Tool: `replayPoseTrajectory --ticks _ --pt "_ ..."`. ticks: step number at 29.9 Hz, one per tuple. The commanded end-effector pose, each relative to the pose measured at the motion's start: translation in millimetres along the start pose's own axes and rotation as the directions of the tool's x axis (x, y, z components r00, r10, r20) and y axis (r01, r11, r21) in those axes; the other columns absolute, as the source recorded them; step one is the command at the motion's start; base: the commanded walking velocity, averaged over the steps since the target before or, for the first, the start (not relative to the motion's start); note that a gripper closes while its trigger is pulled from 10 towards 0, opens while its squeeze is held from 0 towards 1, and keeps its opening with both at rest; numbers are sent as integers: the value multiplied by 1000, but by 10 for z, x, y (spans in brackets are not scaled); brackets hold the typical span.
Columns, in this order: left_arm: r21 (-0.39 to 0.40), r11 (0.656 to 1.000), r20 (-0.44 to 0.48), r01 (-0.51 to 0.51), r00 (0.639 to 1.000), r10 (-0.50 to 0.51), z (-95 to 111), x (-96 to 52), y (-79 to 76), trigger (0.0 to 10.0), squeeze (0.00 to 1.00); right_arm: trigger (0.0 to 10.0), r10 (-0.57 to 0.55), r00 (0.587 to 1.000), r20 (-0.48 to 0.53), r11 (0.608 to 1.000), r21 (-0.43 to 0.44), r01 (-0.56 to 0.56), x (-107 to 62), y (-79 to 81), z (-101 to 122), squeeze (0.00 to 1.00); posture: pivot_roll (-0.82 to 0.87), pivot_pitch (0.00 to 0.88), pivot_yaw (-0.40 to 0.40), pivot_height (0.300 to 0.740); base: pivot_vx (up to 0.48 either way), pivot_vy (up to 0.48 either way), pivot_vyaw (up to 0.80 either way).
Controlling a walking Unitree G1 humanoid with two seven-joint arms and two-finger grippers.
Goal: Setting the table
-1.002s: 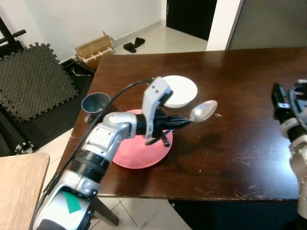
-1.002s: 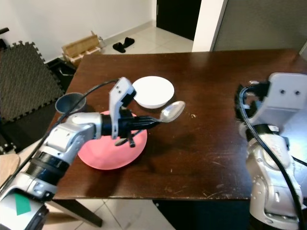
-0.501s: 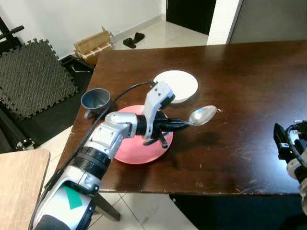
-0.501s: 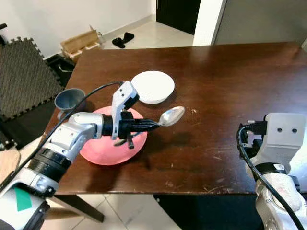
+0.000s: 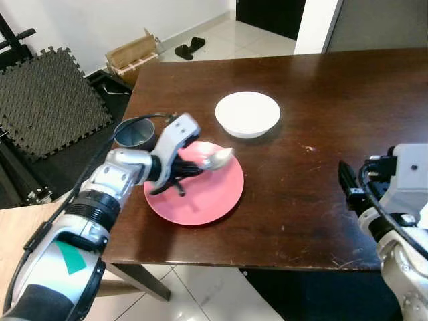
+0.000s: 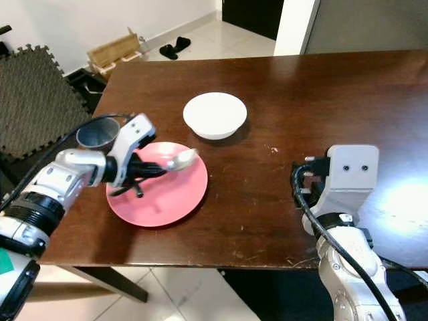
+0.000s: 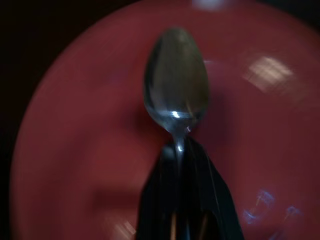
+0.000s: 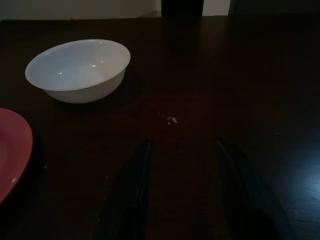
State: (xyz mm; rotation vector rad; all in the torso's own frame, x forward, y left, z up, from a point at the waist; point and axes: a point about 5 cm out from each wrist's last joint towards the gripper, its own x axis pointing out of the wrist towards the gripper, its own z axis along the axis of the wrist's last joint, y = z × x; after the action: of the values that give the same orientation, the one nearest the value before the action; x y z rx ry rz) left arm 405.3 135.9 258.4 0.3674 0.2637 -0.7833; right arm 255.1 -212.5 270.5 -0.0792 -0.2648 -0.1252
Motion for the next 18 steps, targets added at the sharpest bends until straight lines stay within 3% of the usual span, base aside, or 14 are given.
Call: replayPoseTrajectory --ticks 1,2,11,17,18 --pt "-62 997 -42 -47 998 45 -98 -23 57 10000 0 10000 -2 1000 1 1000 4 2 -51 20 4 0 12 290 196 740 0 0 0" --pt "-158 986 -24 -54 998 50 -135 11 29 10000 0 10000 -8 1000 0 1000 13 8 -53 23 -1 0 11 290 192 740 0 0 0" --pt "-335 935 45 -116 989 138 -90 138 -17 10000 0 10000 -3 1000 2 1000 27 3 -48 80 -9 0 7 295 188 740 0 0 0" --pt "-302 945 30 -122 990 138 -95 128 -11 10000 0 10000 -8 1000 -1 999 32 8 -56 86 -20 0 9 297 193 740 0 0 0" --pt "-298 946 25 -126 990 139 -114 121 -10 10000 35 10000 -9 1000 -3 999 33 9 -60 89 -25 0 11 298 195 740 0 0 0"
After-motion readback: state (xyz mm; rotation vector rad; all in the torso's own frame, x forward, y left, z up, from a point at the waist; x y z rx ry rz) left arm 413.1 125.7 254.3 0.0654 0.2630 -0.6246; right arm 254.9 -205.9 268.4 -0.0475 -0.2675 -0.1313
